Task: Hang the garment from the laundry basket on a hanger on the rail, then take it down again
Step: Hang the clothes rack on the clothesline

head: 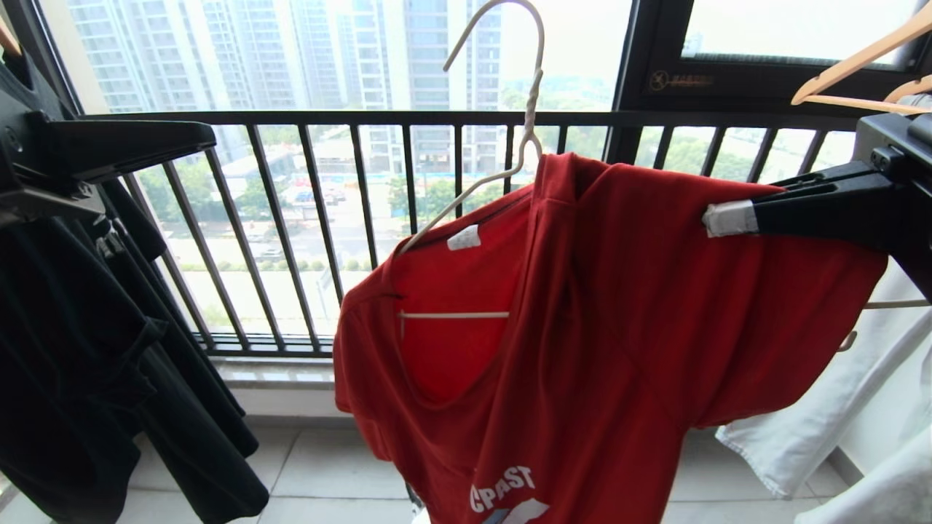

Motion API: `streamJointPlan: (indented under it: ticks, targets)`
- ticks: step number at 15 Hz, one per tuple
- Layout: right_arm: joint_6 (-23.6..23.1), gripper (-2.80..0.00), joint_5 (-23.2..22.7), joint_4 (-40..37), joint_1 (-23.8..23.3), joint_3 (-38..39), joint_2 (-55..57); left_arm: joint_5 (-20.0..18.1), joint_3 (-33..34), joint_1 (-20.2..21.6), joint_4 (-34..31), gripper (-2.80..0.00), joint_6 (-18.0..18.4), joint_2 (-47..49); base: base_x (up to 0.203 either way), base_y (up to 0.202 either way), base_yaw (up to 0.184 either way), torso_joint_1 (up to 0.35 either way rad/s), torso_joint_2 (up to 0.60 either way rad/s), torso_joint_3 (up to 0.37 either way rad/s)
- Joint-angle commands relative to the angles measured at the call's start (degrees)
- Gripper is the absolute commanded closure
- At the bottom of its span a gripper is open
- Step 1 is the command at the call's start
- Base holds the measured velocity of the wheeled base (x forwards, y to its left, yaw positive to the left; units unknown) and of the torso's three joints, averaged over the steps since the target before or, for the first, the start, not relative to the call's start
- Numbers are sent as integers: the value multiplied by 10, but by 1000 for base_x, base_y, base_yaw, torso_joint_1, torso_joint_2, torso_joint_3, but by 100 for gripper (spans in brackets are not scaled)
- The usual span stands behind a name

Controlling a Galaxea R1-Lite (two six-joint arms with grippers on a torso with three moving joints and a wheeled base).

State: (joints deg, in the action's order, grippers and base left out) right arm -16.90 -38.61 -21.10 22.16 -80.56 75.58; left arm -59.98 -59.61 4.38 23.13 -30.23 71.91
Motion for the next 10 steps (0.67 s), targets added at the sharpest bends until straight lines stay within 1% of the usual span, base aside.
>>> streamJointPlan:
  ticks: [1,10]
  targets:
    - [-2,0,-3,-1,-2,1,1,-3,0,0,2,0,-2,1,0,0,0,294,-524,-255]
    - [-2,0,-2,-1,-3,2,0,-3,0,0,2,0,-2,0,0,0,0,299,-584,-283]
